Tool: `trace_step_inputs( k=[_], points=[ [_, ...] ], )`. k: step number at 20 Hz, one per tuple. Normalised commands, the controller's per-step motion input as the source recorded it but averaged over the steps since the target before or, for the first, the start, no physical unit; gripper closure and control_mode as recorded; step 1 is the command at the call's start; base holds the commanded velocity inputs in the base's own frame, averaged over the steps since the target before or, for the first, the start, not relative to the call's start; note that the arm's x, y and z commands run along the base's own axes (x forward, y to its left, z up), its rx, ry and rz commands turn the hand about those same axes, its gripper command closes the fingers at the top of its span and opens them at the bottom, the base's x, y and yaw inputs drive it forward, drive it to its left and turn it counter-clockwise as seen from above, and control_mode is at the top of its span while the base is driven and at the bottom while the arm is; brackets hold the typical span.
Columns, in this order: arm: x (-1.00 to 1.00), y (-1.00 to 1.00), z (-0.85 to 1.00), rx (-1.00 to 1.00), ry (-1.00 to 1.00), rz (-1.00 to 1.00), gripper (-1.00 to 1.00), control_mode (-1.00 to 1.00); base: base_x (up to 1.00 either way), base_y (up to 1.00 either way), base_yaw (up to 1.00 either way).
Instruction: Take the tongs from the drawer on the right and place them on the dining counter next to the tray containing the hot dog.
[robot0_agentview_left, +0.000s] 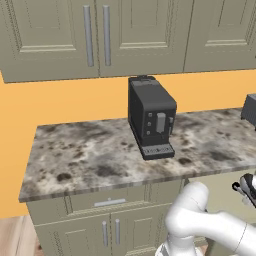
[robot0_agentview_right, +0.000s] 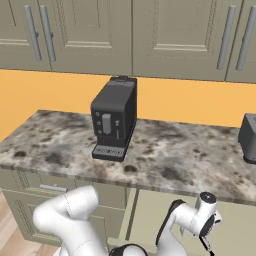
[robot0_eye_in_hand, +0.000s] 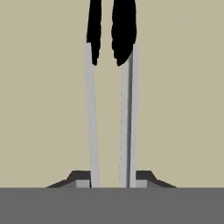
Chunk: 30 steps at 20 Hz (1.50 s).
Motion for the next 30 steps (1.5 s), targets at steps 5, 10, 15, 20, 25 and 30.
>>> trace_step_inputs(
  k=[5,10,15,20,25,30],
  points=[
    [-0.29,0.0,0.36,-0.03,0.0,0.0,1.0,-1.0,0.0,0.0,0.0],
    [-0.42,0.0,0.72,-0.07,0.0,0.0,1.0,-1.0,0.0,0.0,0.0],
    [-0.63,0.09,0.68,-0.06,-0.07,0.0,1.0,-1.0,0.0,0.0,0.0],
    [-0.16,0.42,0.84,-0.09,-0.18,0.0,1.0,-1.0,0.0,0.0,0.0],
    [0.0,0.57,0.96,-0.1,-0.26,0.0,1.0,-1.0,0.0,0.0,0.0],
    [-0.02,0.68,0.97,-0.11,-0.15,0.0,1.0,-1.0,0.0,0.0,0.0]
  ],
)
